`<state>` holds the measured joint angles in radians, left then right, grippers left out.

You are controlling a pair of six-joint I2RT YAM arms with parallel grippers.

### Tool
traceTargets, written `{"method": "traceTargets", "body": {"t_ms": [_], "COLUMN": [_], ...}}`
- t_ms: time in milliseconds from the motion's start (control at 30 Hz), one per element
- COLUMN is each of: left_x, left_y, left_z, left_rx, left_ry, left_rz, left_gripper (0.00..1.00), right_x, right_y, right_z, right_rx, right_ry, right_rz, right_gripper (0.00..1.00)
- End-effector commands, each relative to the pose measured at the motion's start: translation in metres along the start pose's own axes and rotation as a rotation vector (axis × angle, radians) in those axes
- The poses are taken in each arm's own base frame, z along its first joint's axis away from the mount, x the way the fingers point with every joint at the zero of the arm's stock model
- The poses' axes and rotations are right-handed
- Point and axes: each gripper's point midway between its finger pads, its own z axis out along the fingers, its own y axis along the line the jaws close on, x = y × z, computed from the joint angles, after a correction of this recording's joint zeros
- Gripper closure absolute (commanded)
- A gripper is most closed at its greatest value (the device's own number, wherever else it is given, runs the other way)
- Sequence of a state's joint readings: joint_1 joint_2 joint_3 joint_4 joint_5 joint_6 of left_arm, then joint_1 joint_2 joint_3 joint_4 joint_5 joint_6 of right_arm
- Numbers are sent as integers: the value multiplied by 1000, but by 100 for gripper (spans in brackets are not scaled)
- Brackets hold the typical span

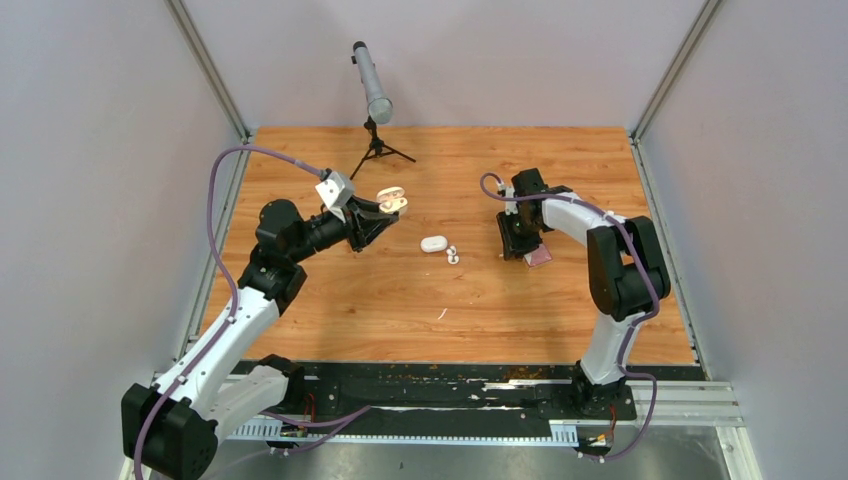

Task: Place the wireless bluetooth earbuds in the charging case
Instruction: Adjust the earbud at the center of the board.

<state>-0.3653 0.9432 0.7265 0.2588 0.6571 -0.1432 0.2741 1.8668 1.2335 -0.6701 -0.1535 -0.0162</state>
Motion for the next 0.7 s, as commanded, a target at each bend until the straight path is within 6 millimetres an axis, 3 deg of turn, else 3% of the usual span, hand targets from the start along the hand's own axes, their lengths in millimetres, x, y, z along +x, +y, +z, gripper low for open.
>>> {"method": "traceTargets", "body": {"t_ms": [0, 200, 500, 667], "left_x": [-14, -14, -13, -12], "left_y": [0, 1, 1, 2], "left_z": [-3, -3, -5, -6], "left_rx": [-8, -9, -16, -19], "left_ry": [-48, -46, -44, -44], "left_rz": [42, 42, 46, 46], "left_gripper": [100, 100, 100, 100], "right_x": [-17, -19, -28, -21], "right_y": [-5, -2, 0, 0], "right_z": [3, 10, 15, 12], "right_rx": [15, -13, -36, -24], "right_ry": [-47, -50, -57, -37], "right_rz": [-24, -66, -91, -60], "right_gripper": [71, 67, 71, 67]}}
